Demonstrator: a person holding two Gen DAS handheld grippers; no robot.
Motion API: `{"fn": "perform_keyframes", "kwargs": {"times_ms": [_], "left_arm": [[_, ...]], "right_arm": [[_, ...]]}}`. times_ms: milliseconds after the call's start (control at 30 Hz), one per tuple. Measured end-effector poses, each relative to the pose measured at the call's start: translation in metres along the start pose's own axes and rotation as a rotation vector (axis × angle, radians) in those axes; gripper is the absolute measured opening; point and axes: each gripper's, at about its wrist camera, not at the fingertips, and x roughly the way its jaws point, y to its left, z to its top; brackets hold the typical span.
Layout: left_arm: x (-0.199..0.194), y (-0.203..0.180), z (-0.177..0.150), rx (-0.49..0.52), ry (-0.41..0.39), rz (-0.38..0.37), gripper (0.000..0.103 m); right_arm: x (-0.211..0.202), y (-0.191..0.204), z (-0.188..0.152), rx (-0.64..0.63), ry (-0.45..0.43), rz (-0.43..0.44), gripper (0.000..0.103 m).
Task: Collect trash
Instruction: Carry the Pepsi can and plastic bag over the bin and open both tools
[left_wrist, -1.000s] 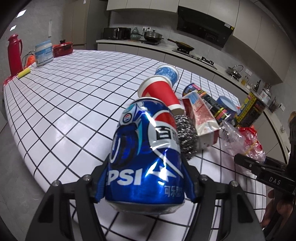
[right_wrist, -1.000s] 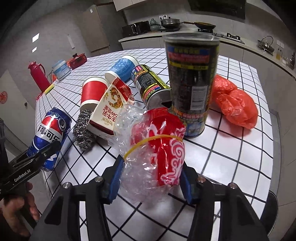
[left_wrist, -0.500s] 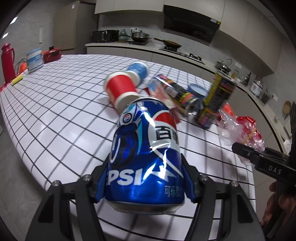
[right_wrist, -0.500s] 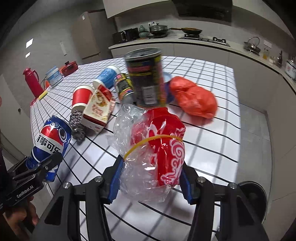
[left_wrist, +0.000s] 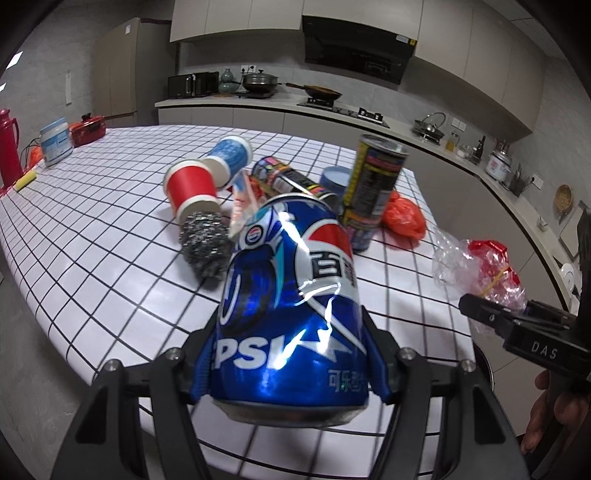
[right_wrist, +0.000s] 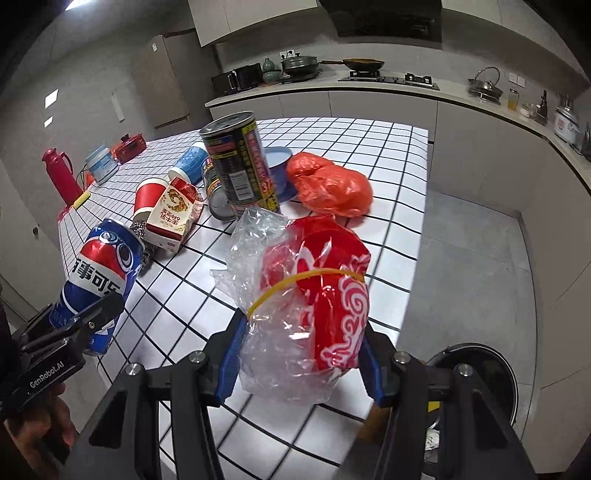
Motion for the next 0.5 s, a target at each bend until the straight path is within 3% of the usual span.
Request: {"fn": "perform_keyframes", "kwargs": {"times_ms": [500], "left_arm": [[-0.001, -0.079, -0.009, 0.077, 0.009, -0.070, 0.067]], "right_arm": [[-0.042, -0.067, -0.023, 0.055, -0.014, -0.047, 0.057]]}}
